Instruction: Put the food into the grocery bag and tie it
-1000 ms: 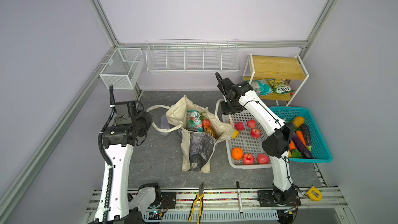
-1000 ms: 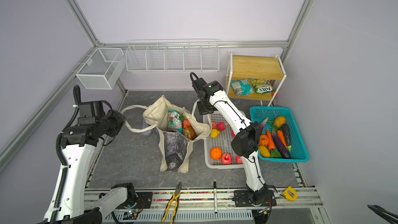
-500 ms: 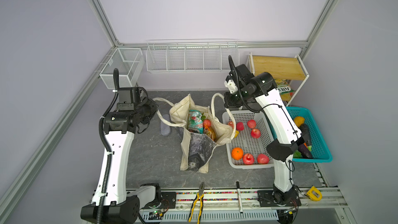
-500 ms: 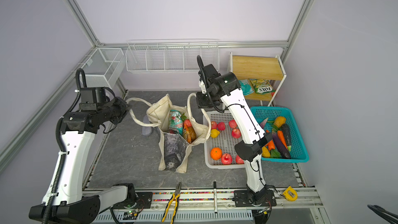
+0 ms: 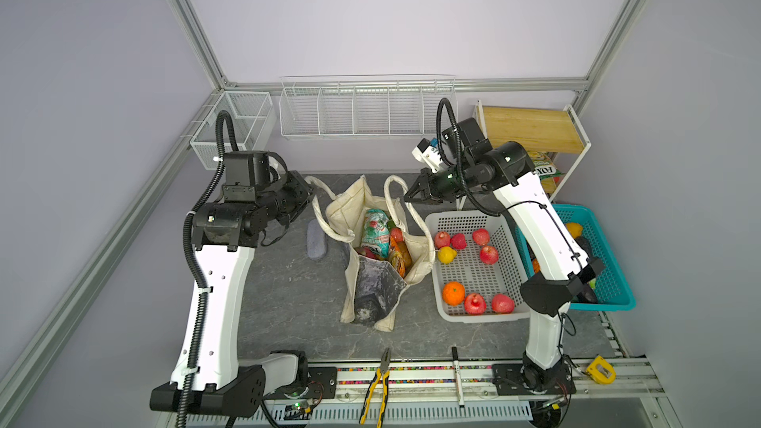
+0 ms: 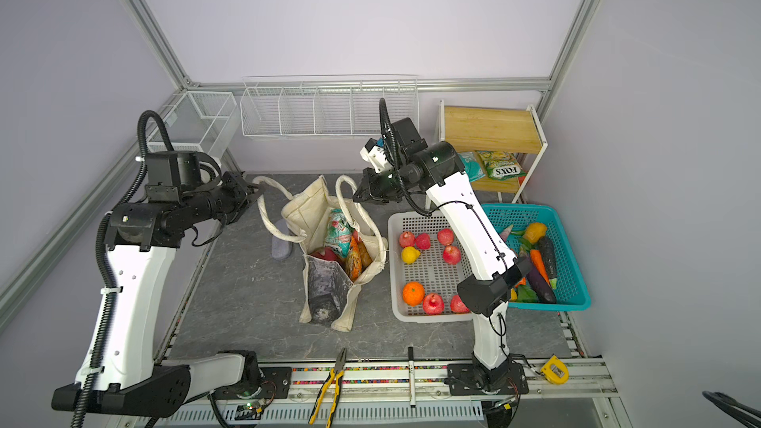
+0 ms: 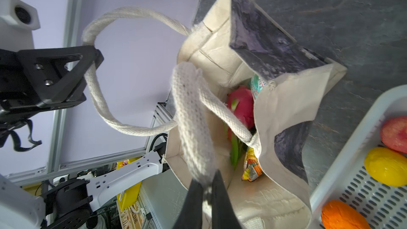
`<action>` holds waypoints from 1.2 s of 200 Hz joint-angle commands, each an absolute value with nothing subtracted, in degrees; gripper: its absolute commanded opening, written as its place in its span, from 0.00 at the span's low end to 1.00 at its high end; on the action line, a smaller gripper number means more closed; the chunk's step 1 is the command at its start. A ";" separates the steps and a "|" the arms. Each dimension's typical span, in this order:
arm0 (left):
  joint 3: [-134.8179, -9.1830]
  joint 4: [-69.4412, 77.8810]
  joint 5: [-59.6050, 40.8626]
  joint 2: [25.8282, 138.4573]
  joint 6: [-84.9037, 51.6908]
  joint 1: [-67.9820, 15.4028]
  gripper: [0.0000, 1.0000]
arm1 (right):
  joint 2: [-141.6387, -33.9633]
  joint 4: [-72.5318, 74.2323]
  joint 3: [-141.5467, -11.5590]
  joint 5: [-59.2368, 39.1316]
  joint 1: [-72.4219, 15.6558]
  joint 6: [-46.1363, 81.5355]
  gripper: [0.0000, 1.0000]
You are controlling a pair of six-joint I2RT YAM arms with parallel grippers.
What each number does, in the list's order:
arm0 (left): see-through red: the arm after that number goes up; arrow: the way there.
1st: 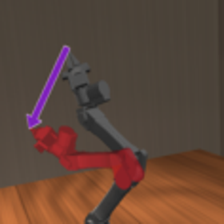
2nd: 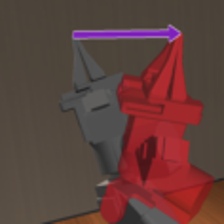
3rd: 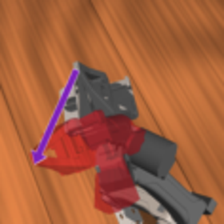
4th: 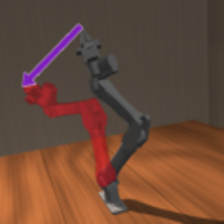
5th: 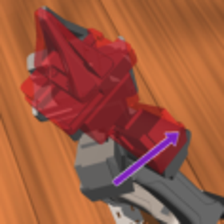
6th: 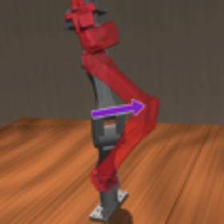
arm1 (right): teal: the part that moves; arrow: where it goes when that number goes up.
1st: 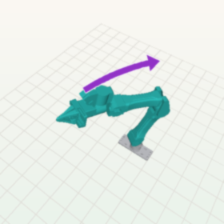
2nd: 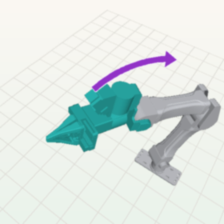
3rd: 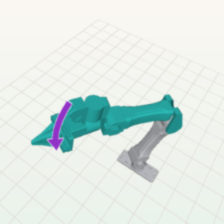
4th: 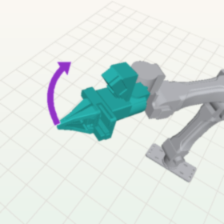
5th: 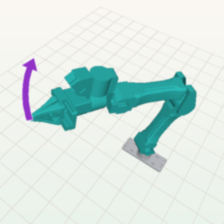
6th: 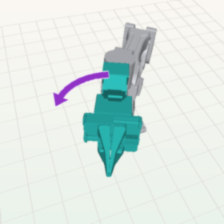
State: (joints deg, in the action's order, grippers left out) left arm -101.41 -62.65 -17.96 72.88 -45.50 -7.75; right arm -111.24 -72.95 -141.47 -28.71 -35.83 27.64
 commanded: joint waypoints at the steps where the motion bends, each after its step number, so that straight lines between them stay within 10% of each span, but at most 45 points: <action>1: -106.04 -65.13 -20.62 74.56 -43.57 -9.53 0.00 | -108.46 -63.37 -139.50 -34.44 -36.30 29.00 0.07; 240: -112.31 -54.36 -29.90 83.80 -44.71 -22.91 0.00 | -112.88 -5.98 -120.41 -38.69 -37.94 35.19 0.07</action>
